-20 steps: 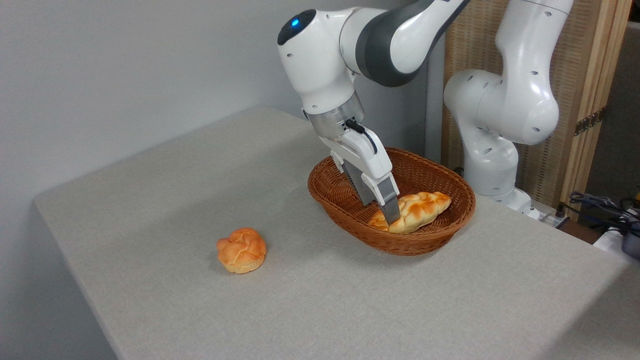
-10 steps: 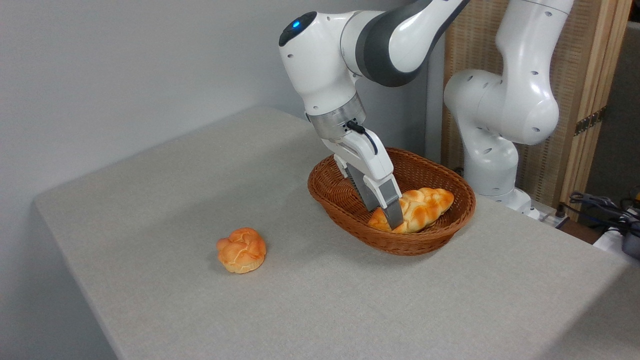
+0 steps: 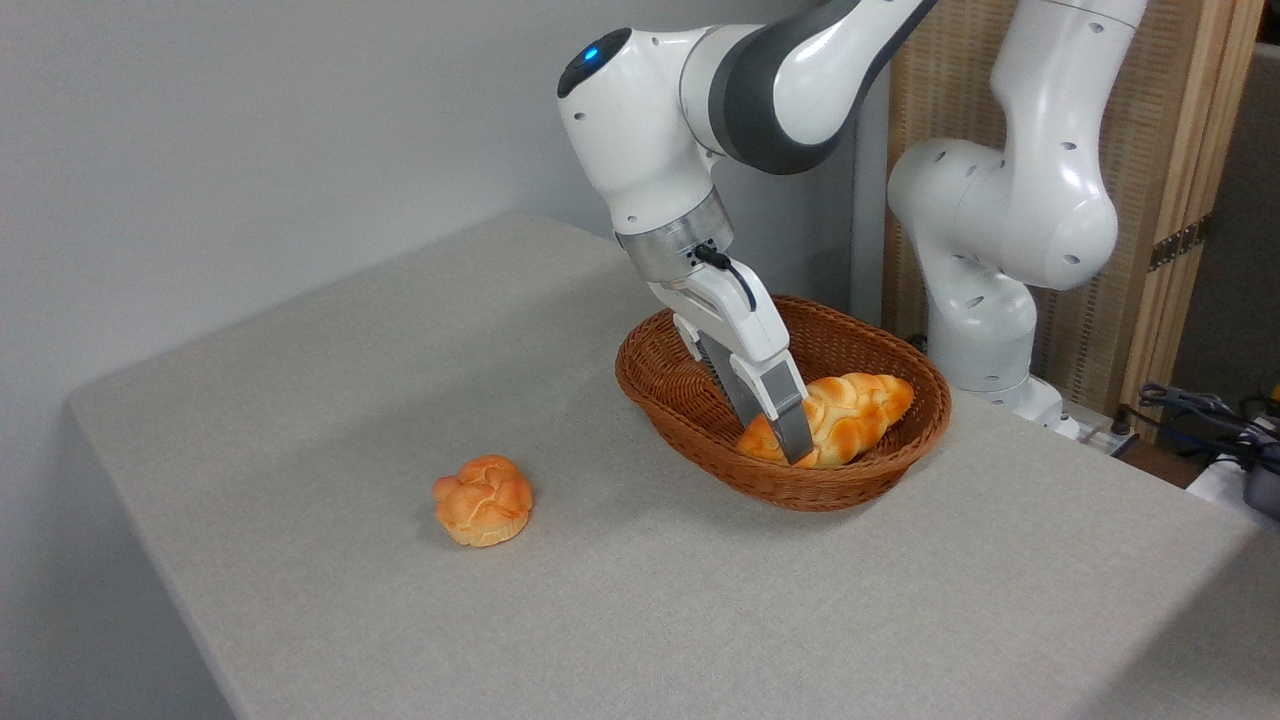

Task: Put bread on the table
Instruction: 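Lower the gripper into the basket and close it on the braided bread, then lift the braided bread out of the basket over its rim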

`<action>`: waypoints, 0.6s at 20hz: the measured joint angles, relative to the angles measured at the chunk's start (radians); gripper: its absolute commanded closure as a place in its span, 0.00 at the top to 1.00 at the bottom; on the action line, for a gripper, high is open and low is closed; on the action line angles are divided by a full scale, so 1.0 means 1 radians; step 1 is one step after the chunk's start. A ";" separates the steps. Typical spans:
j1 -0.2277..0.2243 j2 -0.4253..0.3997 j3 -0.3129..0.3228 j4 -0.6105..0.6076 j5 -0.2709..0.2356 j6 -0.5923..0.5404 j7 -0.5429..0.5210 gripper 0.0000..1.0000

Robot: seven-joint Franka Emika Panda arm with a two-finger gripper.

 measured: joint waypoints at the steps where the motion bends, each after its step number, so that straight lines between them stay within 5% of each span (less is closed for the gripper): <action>1: 0.000 0.000 0.000 0.000 0.000 0.000 0.000 0.22; 7: 0.000 0.000 0.000 0.000 0.000 -0.001 0.000 0.22; 12: 0.000 -0.001 0.000 0.000 0.000 -0.006 0.000 0.04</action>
